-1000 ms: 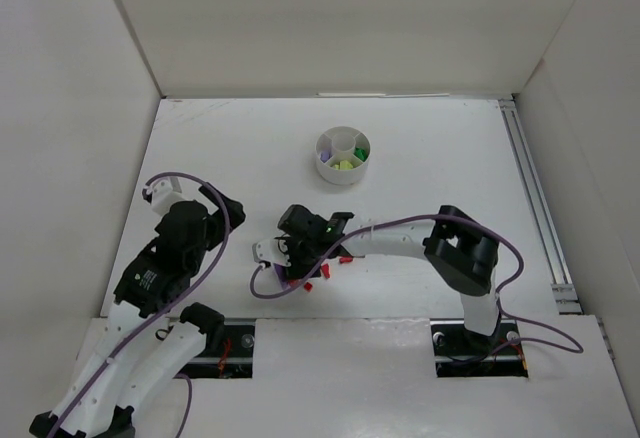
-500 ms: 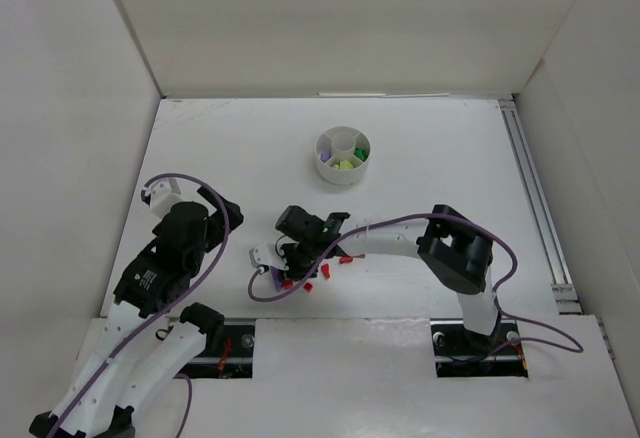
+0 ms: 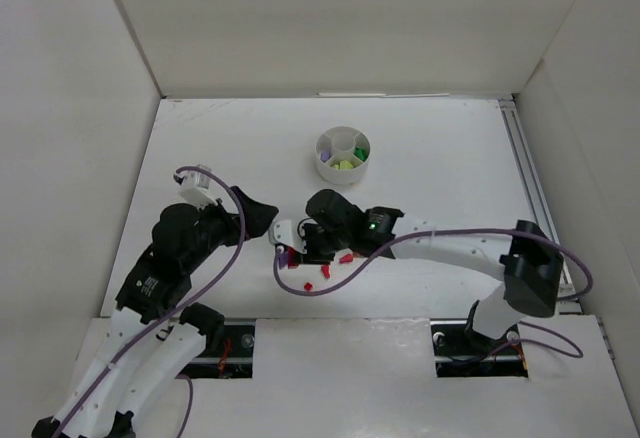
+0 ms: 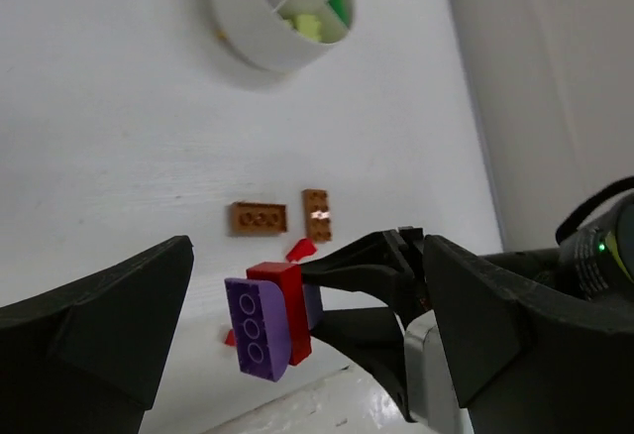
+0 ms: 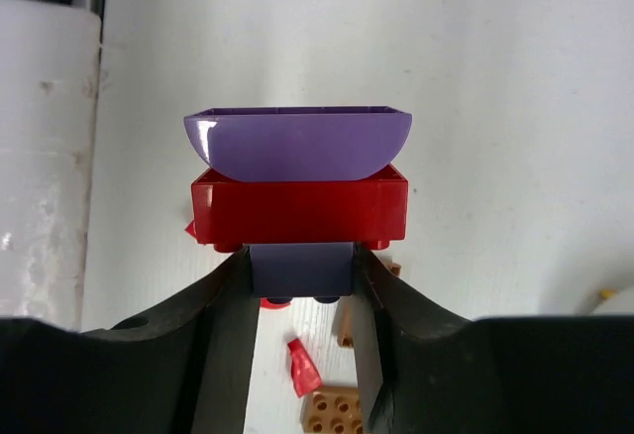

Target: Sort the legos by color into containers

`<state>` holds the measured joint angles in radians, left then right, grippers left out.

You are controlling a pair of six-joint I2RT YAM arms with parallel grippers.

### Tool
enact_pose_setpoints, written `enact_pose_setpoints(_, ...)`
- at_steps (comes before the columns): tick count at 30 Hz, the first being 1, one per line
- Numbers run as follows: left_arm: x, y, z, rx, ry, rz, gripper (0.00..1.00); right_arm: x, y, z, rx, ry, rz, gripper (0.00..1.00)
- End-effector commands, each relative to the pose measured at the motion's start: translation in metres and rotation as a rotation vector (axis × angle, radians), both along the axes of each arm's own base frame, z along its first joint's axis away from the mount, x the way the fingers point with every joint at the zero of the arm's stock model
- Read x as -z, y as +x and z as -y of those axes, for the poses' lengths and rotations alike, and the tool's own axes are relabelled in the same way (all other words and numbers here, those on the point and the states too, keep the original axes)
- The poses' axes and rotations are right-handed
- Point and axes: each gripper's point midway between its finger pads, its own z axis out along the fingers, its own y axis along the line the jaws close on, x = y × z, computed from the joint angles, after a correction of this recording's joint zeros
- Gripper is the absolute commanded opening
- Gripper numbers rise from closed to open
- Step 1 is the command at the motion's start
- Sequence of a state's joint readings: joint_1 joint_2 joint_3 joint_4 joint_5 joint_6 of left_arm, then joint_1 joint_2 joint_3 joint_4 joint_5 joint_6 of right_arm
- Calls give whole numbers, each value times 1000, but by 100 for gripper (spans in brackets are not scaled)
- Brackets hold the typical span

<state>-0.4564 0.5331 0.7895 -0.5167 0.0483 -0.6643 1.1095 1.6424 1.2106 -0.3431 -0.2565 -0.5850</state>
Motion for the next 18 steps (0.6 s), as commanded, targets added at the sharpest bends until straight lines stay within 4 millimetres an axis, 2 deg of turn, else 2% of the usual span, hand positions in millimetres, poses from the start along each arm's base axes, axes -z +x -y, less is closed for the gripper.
enact_pose_setpoints(1,-44,-21,42,312,-91,216,100,-52,11,-1,104,164,34,5)
enact_pose_setpoints(3,-49,-26,43,335,-107,246,100,-77,12,4,143,228,49,5)
enact_pose_setpoints(7,-54,-32,49,384,-129,273,100,-102,11,12,163,292,57,5)
enact_pose_setpoints(14,-44,-41,58,458,-154,244,100,-126,19,25,261,345,78,5)
enact_pose_setpoints(18,-47,-46,64,501,-177,256,100,-130,16,25,261,358,66,5)
